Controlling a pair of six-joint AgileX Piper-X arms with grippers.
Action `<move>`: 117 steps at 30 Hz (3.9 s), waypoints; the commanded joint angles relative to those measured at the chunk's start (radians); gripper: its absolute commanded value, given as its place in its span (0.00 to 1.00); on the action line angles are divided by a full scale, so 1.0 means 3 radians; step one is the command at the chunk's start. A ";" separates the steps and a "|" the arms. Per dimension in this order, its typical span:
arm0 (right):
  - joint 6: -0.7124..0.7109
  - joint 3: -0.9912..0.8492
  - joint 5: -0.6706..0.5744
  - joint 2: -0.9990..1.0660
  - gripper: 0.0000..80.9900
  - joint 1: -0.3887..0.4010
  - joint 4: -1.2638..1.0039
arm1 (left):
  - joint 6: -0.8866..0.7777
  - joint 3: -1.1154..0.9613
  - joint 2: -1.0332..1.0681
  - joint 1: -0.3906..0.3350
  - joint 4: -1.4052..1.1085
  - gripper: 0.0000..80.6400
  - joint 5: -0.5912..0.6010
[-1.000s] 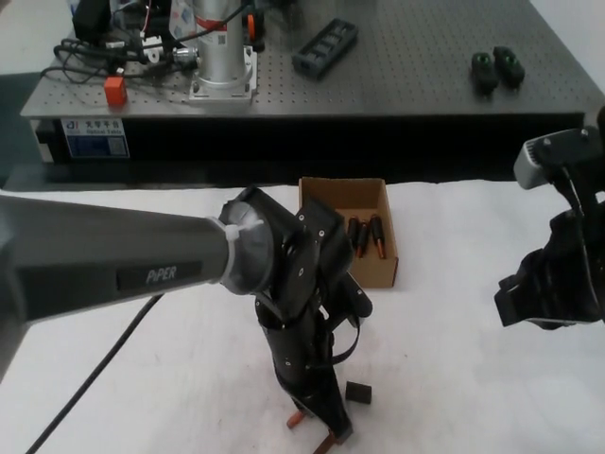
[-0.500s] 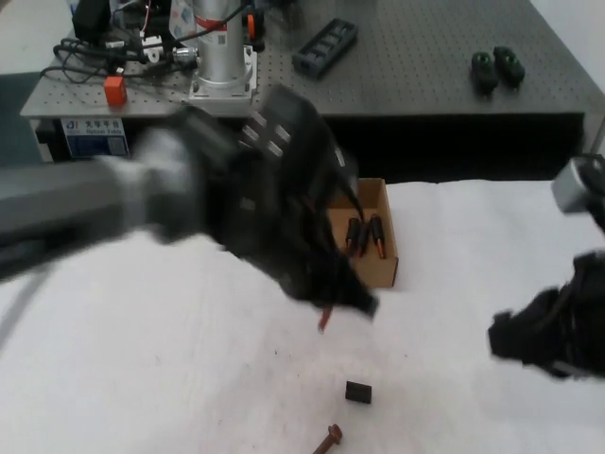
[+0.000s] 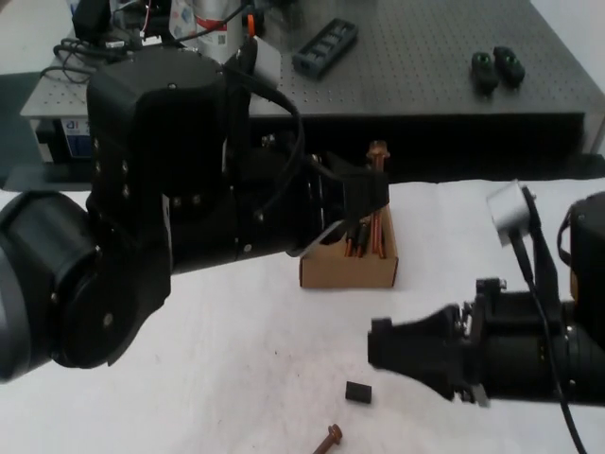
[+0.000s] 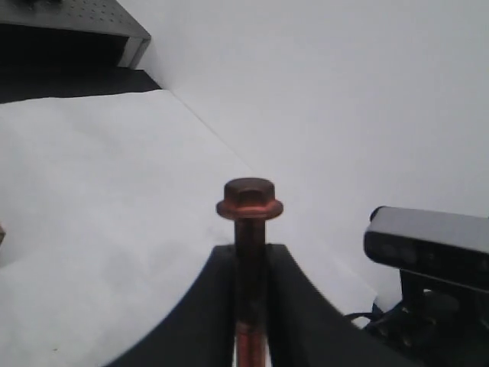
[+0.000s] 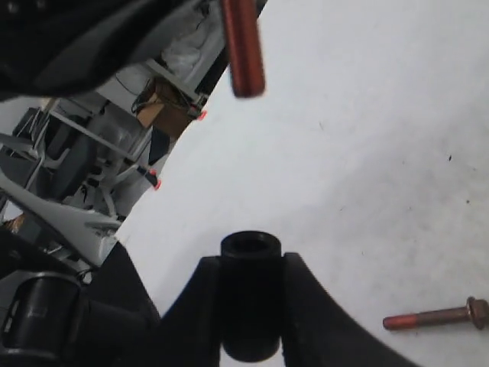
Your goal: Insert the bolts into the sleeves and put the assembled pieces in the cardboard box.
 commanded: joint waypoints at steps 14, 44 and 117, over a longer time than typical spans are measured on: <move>0.0052 0.0001 0.0531 0.0045 0.06 0.0036 -0.0678 | -0.0073 -0.0012 -0.0041 0.0000 -0.0090 0.01 0.0133; -0.0010 0.0001 0.0594 -0.0100 0.06 0.0036 -0.1001 | -0.0009 -0.0012 -0.0041 0.0000 -0.0115 0.01 0.0101; -0.0935 -0.1703 0.1660 0.2399 0.06 -0.0431 -0.0415 | 0.0822 0.0151 -0.0041 0.0289 0.0745 0.55 -0.0130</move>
